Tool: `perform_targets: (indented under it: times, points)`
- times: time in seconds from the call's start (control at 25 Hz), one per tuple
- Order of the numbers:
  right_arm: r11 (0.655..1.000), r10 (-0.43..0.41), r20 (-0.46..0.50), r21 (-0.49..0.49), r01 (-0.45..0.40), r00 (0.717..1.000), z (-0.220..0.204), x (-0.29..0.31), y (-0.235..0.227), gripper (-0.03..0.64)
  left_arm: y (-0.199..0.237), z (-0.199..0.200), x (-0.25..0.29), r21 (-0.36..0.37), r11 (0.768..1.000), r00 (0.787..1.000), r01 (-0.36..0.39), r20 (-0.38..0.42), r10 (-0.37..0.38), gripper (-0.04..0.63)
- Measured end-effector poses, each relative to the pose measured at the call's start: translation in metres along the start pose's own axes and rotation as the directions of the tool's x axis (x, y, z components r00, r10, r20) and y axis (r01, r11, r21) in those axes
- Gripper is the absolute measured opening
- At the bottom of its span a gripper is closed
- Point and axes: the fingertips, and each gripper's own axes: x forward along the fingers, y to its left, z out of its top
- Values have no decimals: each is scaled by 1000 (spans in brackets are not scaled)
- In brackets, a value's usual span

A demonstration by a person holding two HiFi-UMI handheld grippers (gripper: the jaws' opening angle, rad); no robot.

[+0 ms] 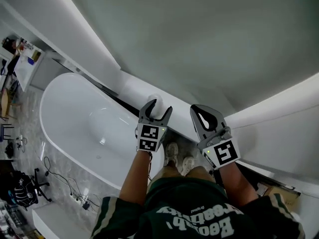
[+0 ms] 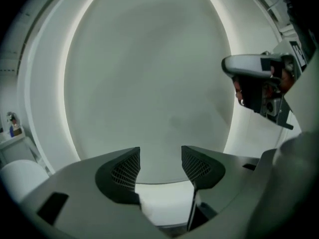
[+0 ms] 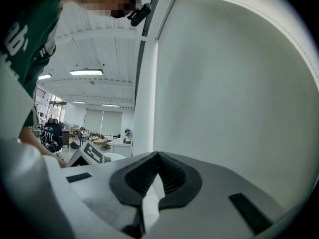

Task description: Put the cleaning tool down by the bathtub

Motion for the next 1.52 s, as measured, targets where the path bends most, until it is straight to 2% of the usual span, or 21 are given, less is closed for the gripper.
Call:
perform_targets:
  times: [0.28, 0.44, 0.64, 0.8, 1.0, 1.12, 1.24, 1.4, 1.52]
  points:
    - [1000, 6, 64, -4, -5, 998, 34, -42, -1, 15, -50, 79, -60, 100, 995, 987, -2, 158, -14, 225]
    - [1000, -4, 101, 29, 1, 995, 47, -56, -3, 15, -66, 106, -88, 164, 986, 974, -43, 226, 5, 179]
    - [1000, 10, 143, 22, -14, 990, 63, -74, 5, 16, -84, 128, -127, 195, 976, 949, -98, 312, 33, 114]
    - [999, 34, 168, -5, -34, 985, 77, -85, 16, 15, -100, 147, -151, 234, 963, 920, -135, 391, 34, 82]
    - [998, 62, 200, -34, -57, 978, 92, -100, 30, 15, -114, 161, -171, 261, 953, 899, -157, 437, 29, 59]
    - [997, 73, 224, -51, -63, 972, 99, -106, 36, 15, -114, 168, -185, 272, 939, 877, -209, 477, 58, 29]
    - [996, 77, 232, -63, -64, 970, 99, -109, 40, 16, -117, 171, -198, 245, 942, 856, -230, 511, 76, 11]
    - [994, 89, 246, -77, -72, 965, 103, -112, 43, 15, -125, 175, -202, 279, 930, 852, -240, 519, 64, 11]
    - [994, 91, 260, -83, -71, 961, 108, -113, 45, 15, -130, 174, -205, 267, 936, 851, -227, 521, 58, 11]
